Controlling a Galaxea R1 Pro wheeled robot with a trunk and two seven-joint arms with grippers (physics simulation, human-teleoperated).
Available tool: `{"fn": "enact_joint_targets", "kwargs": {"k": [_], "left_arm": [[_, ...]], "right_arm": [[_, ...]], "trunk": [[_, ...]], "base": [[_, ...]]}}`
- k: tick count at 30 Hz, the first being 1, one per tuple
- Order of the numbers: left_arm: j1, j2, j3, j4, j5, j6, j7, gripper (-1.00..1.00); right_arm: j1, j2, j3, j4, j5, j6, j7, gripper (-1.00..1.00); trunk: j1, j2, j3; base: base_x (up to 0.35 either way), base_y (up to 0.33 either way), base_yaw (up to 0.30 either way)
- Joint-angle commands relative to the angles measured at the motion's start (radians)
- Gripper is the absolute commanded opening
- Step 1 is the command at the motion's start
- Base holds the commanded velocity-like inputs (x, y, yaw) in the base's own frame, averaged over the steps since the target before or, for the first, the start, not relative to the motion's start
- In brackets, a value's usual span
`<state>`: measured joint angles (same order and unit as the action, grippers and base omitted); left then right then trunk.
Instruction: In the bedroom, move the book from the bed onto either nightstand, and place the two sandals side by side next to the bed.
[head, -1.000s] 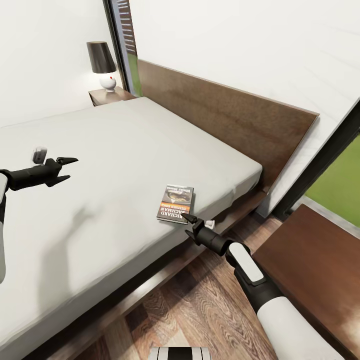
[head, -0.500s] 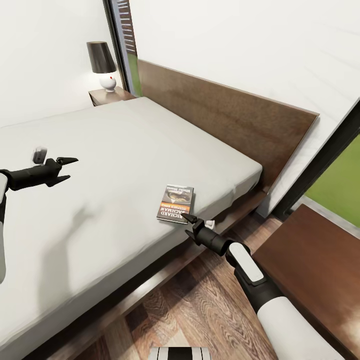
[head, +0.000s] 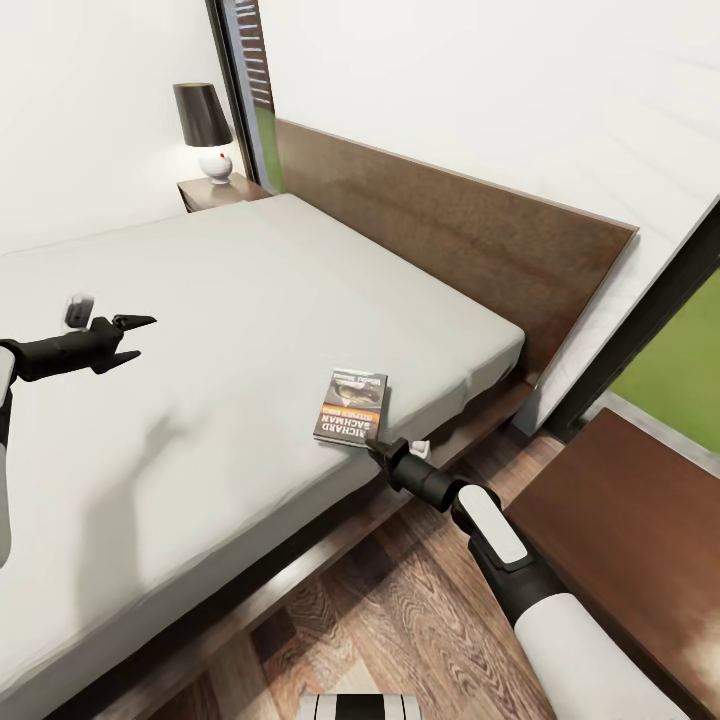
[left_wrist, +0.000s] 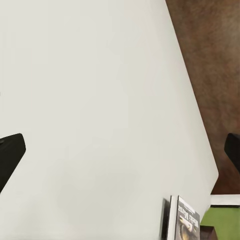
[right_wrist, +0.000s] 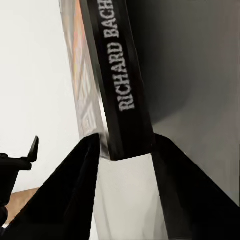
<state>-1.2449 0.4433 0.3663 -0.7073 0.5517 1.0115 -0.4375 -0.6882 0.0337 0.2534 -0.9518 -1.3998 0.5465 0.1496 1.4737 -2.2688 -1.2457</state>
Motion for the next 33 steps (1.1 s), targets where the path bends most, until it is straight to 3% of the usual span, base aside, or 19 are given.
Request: {"fn": "enact_joint_targets", "kwargs": {"k": [1, 33], "left_arm": [[-0.001, 0.000, 0.003, 0.000, -0.007, 0.005, -0.007, 1.00], [-0.001, 0.000, 0.003, 0.000, -0.008, 0.006, -0.007, 1.00]], "right_arm": [[-0.001, 0.000, 0.000, 0.001, 0.001, 0.003, 0.002, -1.00], [-0.001, 0.000, 0.000, 0.001, 0.001, 0.003, 0.008, -1.00]], "trunk": [[0.000, 0.000, -0.001], [0.000, 0.000, -0.001]], "base": [[0.000, 0.000, 0.000], [0.000, 0.000, 0.000]]}}
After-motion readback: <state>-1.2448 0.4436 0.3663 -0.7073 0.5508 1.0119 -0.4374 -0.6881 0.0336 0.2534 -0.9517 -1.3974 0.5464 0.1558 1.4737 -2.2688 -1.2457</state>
